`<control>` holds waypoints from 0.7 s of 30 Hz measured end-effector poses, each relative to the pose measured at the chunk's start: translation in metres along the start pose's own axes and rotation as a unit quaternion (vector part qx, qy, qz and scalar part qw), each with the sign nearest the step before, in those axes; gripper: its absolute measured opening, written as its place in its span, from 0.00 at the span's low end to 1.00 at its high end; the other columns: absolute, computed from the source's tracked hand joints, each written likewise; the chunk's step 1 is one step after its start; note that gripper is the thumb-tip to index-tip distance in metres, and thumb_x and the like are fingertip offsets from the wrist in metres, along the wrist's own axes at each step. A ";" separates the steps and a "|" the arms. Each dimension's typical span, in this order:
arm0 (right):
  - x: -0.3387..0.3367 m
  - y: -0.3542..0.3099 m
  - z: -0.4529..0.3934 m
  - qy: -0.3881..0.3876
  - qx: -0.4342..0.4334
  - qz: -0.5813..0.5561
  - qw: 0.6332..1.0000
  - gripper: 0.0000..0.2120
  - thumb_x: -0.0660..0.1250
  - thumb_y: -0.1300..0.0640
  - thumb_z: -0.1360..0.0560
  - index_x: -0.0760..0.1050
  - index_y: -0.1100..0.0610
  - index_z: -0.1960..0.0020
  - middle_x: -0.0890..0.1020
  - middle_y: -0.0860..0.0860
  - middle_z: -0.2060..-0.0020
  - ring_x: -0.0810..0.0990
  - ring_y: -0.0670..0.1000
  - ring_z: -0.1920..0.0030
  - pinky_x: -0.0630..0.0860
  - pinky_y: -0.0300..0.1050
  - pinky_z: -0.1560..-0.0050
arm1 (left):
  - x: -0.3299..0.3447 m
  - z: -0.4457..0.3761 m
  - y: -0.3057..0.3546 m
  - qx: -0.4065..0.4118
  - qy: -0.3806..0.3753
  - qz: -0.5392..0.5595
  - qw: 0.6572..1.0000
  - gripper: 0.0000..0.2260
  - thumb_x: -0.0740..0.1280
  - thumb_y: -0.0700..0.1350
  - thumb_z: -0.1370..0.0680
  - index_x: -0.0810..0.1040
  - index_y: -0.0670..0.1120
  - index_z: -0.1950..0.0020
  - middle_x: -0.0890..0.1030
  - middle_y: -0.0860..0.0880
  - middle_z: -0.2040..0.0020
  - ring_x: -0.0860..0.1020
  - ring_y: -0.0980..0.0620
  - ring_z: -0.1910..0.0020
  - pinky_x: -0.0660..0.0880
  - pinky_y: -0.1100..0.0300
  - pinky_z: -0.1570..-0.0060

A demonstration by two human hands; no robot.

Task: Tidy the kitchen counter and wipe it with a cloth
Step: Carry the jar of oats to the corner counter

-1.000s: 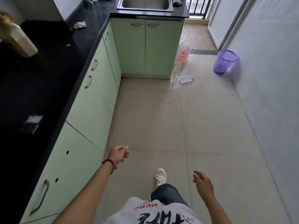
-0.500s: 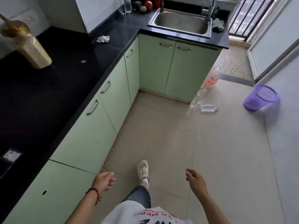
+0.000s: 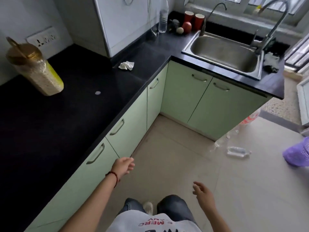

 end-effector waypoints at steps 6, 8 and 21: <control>0.004 -0.085 -0.100 -0.051 -0.050 0.054 0.996 0.11 0.62 0.63 0.24 0.76 0.64 0.44 0.80 0.53 0.63 0.79 0.51 0.62 0.72 0.43 0.62 | -0.003 -0.047 0.045 -0.009 0.061 0.064 0.996 0.09 0.61 0.41 0.23 0.76 0.47 0.62 0.79 0.48 0.64 0.76 0.53 0.66 0.70 0.62 0.67; 0.010 -0.124 -0.129 -0.084 -0.082 0.092 0.989 0.11 0.62 0.61 0.24 0.77 0.63 0.44 0.81 0.56 0.59 0.79 0.52 0.61 0.72 0.44 0.60 | -0.006 -0.054 0.039 -0.040 0.096 0.092 0.990 0.08 0.61 0.41 0.23 0.76 0.46 0.61 0.79 0.48 0.65 0.75 0.53 0.67 0.70 0.62 0.67; 0.112 -0.372 -0.186 -0.276 -0.296 0.163 0.900 0.08 0.63 0.60 0.24 0.77 0.58 0.46 0.82 0.55 0.53 0.81 0.56 0.52 0.75 0.55 0.45 | -0.037 -0.013 0.029 -0.074 0.336 0.306 0.888 0.08 0.62 0.40 0.23 0.76 0.46 0.62 0.80 0.46 0.64 0.77 0.48 0.63 0.71 0.60 0.64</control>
Point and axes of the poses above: each hand's wrist, its own z-axis away from the middle knuckle, its own x-axis out of the palm, y = z × x, the point moved 4 cm from there along -z, towards the middle knuckle
